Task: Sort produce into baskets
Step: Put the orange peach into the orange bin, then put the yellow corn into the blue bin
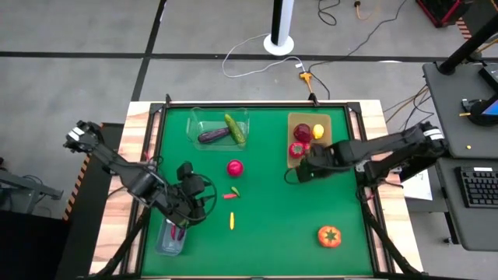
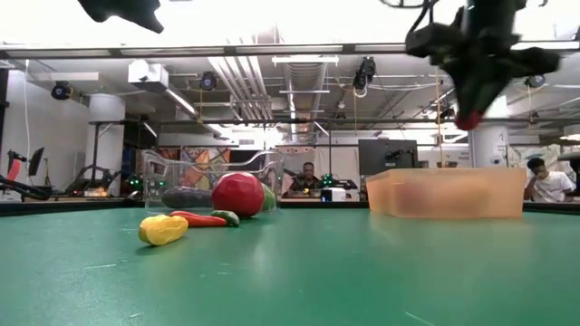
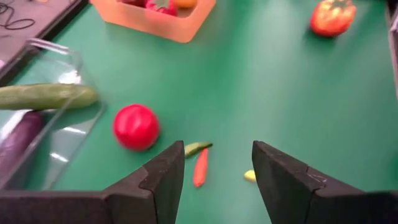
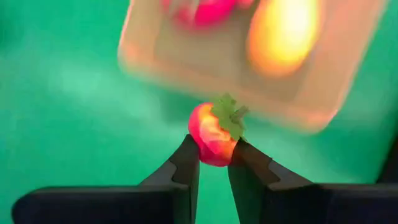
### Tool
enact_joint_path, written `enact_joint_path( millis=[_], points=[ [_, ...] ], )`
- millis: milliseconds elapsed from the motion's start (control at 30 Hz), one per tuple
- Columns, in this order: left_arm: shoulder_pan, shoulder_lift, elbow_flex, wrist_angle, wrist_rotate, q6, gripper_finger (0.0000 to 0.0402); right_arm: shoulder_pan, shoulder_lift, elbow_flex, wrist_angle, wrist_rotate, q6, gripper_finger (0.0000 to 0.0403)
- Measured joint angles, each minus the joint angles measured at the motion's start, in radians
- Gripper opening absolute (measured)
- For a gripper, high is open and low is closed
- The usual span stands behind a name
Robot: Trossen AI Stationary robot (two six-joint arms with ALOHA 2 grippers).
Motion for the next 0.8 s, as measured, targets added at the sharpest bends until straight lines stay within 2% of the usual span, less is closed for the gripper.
enact_joint_path(
  millis=[67, 133, 233, 333, 433, 533, 667, 800],
  points=[
    [0.001, 0.027, 0.0, 0.054, 0.0, 0.0, 0.0171, -0.052, 0.0, 0.011, -0.016, 0.089, -0.029, 0.006],
    [0.001, 0.054, 0.0, 0.102, 0.001, 0.006, 0.0171, -0.109, 0.0, 0.008, 0.009, 0.134, -0.05, 0.0066],
    [0.002, 0.088, 0.0, 0.154, 0.005, 0.012, 0.0171, -0.188, 0.001, -0.032, 0.029, 0.115, -0.1, 0.0097],
    [0.002, 0.11, 0.0, 0.182, 0.025, -0.001, 0.0171, -0.234, 0.001, -0.069, 0.044, 0.108, -0.139, 0.0147],
    [0.002, 0.137, 0.0, 0.215, 0.037, -0.039, 0.0171, -0.244, 0.001, -0.102, 0.102, 0.124, -0.181, 0.0192],
    [0.001, 0.165, 0.0, 0.253, 0.06, -0.083, 0.0171, -0.235, 0.001, -0.12, 0.182, 0.184, -0.197, 0.0223],
    [0.001, 0.19, 0.001, 0.282, 0.118, -0.156, 0.0171, -0.226, 0.001, -0.111, 0.22, 0.246, -0.245, 0.0246],
    [0.001, 0.19, 0.001, 0.28, 0.122, -0.264, 0.0171, -0.226, 0.0, -0.063, 0.223, 0.211, -0.343, 0.0255]
  ],
)
